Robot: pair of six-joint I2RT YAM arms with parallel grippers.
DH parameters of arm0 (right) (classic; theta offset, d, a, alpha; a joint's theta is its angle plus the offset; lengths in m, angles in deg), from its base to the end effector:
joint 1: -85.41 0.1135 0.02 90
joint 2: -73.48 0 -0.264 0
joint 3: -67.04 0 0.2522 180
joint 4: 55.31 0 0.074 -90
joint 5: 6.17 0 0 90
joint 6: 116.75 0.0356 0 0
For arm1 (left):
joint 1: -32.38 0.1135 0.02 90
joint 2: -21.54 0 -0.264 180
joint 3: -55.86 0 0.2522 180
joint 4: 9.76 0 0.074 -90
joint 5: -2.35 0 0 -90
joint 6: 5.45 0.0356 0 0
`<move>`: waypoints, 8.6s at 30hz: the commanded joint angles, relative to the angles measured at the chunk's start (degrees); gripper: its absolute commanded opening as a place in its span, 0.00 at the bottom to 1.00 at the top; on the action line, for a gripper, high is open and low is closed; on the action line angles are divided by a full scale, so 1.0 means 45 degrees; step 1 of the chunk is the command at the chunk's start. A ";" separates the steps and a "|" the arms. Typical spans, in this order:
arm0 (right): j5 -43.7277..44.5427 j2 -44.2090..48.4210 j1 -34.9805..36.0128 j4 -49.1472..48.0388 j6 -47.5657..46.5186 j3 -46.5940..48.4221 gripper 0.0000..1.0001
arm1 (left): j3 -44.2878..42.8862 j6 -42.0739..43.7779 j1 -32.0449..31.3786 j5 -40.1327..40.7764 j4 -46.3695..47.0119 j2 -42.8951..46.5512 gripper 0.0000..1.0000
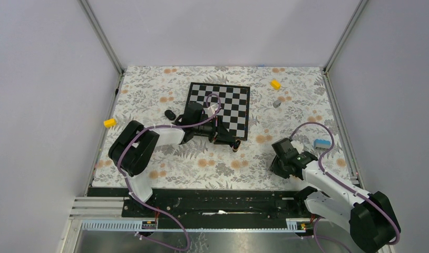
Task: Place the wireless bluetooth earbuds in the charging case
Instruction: Pick up the right earbud from the center of the board, then insert the right earbud into the right side groove of the charging case, then pick up the left earbud from the center of the board.
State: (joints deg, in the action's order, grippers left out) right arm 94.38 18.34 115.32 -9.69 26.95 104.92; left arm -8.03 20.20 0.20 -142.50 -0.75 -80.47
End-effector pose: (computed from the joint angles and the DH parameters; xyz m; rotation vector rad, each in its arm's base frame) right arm 0.1416 0.0740 0.1583 0.6058 2.5889 0.2444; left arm 0.2857 -0.2142 0.1701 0.0384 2.5081 -1.8811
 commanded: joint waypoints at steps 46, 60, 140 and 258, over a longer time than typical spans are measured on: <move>0.0297 -0.3109 0.0209 0.0304 -0.2400 0.1893 0.45 | 0.0066 0.0044 -0.0035 -0.0293 0.0762 -0.0178 0.00; 0.1304 -0.4490 0.0794 0.0959 -0.2127 0.2537 0.37 | -0.0089 0.0005 -0.0030 -0.0391 0.0820 -0.0421 0.00; -0.2535 0.0567 0.2492 -1.2831 -0.8883 0.0034 0.11 | -0.0669 -0.5500 -0.0260 -0.2324 0.4713 -0.1054 0.00; -0.1304 0.5761 0.2552 -1.1364 -0.7996 -0.1950 0.74 | 0.1067 -1.1208 -0.0298 -0.2030 1.3663 -0.2938 0.00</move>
State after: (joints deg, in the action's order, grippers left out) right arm 84.72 42.87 126.30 -68.03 -10.32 91.45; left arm -3.88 -29.86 -1.33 -153.06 53.80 -95.82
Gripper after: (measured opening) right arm 0.714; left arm 0.264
